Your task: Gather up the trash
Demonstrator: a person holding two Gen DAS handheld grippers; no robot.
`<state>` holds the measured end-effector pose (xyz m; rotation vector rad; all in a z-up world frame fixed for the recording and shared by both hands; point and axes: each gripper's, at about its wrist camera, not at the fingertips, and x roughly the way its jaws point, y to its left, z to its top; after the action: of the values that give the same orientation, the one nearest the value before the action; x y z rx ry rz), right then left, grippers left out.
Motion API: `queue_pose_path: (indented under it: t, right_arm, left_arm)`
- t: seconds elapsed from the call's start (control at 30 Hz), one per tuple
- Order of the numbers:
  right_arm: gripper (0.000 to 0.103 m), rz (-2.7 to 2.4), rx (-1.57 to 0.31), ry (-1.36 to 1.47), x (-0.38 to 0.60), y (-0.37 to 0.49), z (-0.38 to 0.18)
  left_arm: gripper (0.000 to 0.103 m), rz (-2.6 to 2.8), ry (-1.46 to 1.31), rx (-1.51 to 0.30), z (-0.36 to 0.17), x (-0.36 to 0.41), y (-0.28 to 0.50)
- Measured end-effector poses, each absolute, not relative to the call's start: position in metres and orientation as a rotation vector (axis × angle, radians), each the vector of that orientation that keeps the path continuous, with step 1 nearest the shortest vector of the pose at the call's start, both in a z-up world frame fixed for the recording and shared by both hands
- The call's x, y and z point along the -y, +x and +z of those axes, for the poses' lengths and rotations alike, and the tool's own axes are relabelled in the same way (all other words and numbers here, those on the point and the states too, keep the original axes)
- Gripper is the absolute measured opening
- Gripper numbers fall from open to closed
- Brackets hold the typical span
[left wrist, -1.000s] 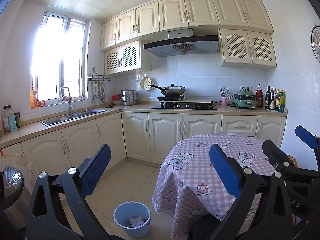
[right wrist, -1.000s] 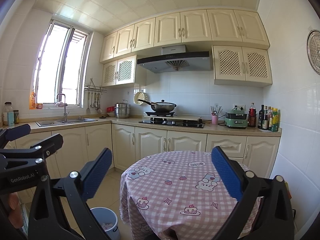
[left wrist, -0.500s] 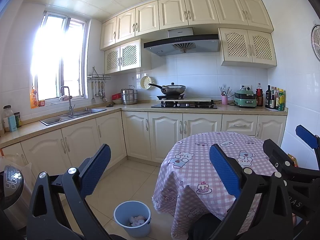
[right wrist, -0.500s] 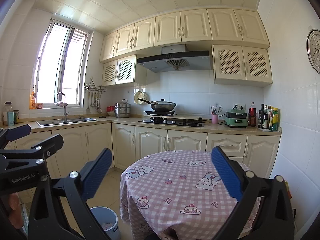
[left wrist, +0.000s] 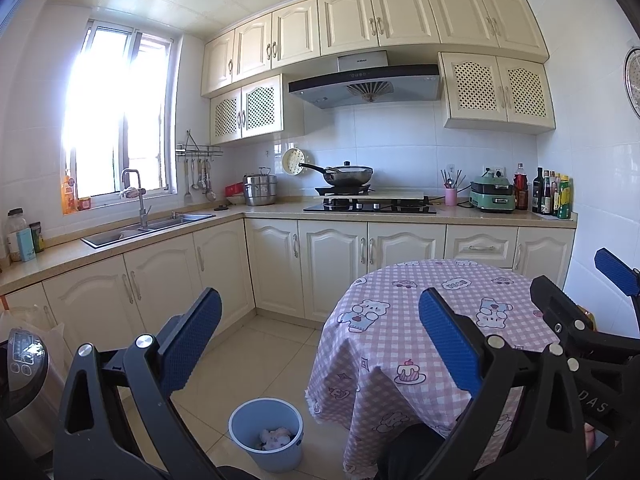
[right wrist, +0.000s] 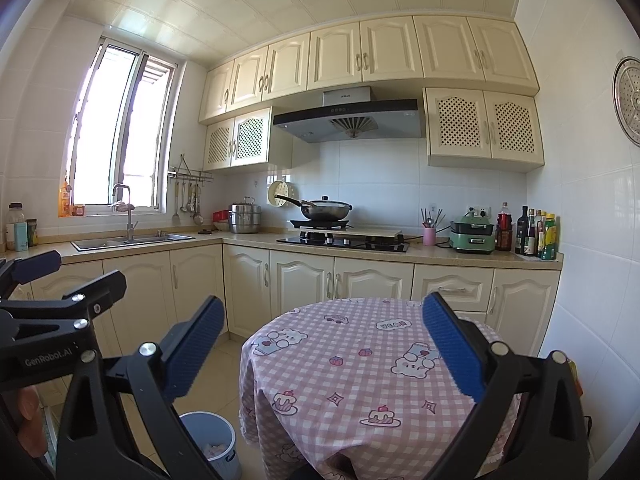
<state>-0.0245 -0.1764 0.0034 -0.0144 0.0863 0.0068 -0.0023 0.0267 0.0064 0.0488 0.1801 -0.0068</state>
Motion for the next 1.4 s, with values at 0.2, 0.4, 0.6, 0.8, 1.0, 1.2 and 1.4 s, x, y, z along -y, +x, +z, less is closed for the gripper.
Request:
queue_pose_path:
  t: [0.2,0.4,0.6,0.8,1.0,1.2,1.4]
  right_arm:
    - [0.097,0.006,-0.092,-0.015,0.176,-0.024,0.002]
    - [0.097,0.009,-0.108,-0.009,0.178,-0.020,-0.002]
    - [0.097,0.011,-0.120,-0.006,0.179,-0.016,-0.004]
    - [0.097,0.016,-0.137,-0.001,0.181,-0.011,-0.006]
    - [0.097,0.022,-0.150,0.001,0.178,-0.006,-0.007]
    - [0.097,0.026,-0.159,-0.001,0.176,-0.002,-0.008]
    - [0.097,0.034,-0.172,-0.001,0.172,0.003,-0.009]
  left_arm:
    - [0.096,-0.004,0.050,-0.194,0.006,-0.028,0.001]
    - [0.096,0.000,0.053,-0.209,0.005,-0.027,0.005]
    - [0.096,0.000,0.050,-0.225,0.003,-0.027,0.007]
    - [0.096,0.005,0.052,-0.239,0.001,-0.026,0.010]
    - [0.096,0.009,0.050,-0.250,0.001,-0.028,0.013]
    - [0.096,0.015,0.053,-0.265,-0.002,-0.028,0.016]
    - [0.096,0.020,0.051,-0.275,-0.003,-0.030,0.018]
